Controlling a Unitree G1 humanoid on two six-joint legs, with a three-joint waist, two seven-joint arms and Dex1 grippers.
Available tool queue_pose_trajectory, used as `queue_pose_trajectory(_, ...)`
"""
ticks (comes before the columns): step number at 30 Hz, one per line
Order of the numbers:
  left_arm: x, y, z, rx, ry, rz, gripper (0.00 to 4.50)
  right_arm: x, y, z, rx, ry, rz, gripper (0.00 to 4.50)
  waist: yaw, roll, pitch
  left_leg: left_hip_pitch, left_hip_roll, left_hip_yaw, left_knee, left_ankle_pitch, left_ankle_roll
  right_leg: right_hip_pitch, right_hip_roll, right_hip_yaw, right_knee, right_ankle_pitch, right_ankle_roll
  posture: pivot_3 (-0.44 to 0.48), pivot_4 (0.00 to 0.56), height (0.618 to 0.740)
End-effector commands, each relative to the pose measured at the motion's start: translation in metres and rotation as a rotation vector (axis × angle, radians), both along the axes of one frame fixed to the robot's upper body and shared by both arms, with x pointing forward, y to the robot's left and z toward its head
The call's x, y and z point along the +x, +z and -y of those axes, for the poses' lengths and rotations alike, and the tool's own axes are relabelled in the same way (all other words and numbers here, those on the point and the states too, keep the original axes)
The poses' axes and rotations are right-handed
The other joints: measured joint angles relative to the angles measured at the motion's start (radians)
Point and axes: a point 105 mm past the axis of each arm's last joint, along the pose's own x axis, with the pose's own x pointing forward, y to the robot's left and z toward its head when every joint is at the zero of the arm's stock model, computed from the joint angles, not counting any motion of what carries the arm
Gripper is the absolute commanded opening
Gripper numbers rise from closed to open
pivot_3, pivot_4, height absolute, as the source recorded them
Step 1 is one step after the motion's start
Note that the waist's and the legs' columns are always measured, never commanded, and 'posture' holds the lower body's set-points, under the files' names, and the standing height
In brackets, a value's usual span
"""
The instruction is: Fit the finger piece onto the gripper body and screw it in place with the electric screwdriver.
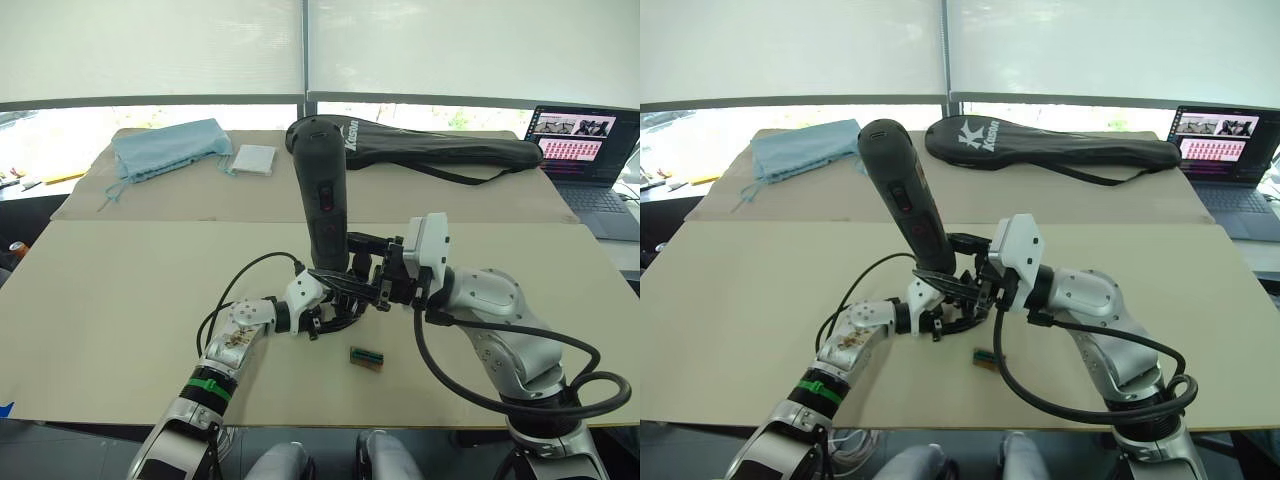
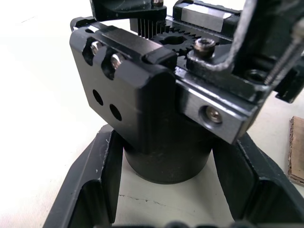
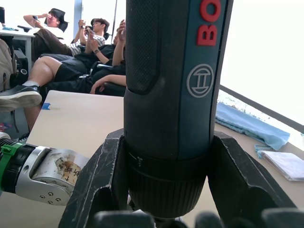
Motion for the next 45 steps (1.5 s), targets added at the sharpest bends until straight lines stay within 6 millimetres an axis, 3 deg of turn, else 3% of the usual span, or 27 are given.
queue_pose_trajectory(1, -0.007, -0.020, -0.001, 0.053, -0.002, -0.071, 2.26, -0.004, 0.015, 0.003, 0.037, -0.001, 0.075, 1.93, 0.000, 0.000, 0.000, 0.000, 0.000, 0.000, 0.000, 0.000, 0.000, 0.000, 0.000, 0.000, 0.000, 0.000, 0.000, 0.000, 0.150, 0.740)
queue_pose_trajectory(24, -0.007, -0.021, -0.001, 0.050, -0.002, -0.074, 2.26, -0.001, 0.009, 0.002, 0.023, -0.015, 0.056, 1.93, 0.000, 0.000, 0.000, 0.000, 0.000, 0.000, 0.000, 0.000, 0.000, 0.000, 0.000, 0.000, 0.000, 0.000, 0.000, 0.000, 0.150, 0.740)
queue_pose_trajectory(45, -0.007, -0.021, -0.001, 0.052, -0.003, -0.072, 2.26, 0.022, -0.014, 0.013, 0.063, -0.169, -0.155, 1.93, 0.000, 0.000, -0.001, 0.000, 0.000, 0.000, 0.000, 0.000, 0.000, 0.000, 0.000, 0.001, 0.000, 0.000, 0.000, 0.000, 0.150, 0.740)
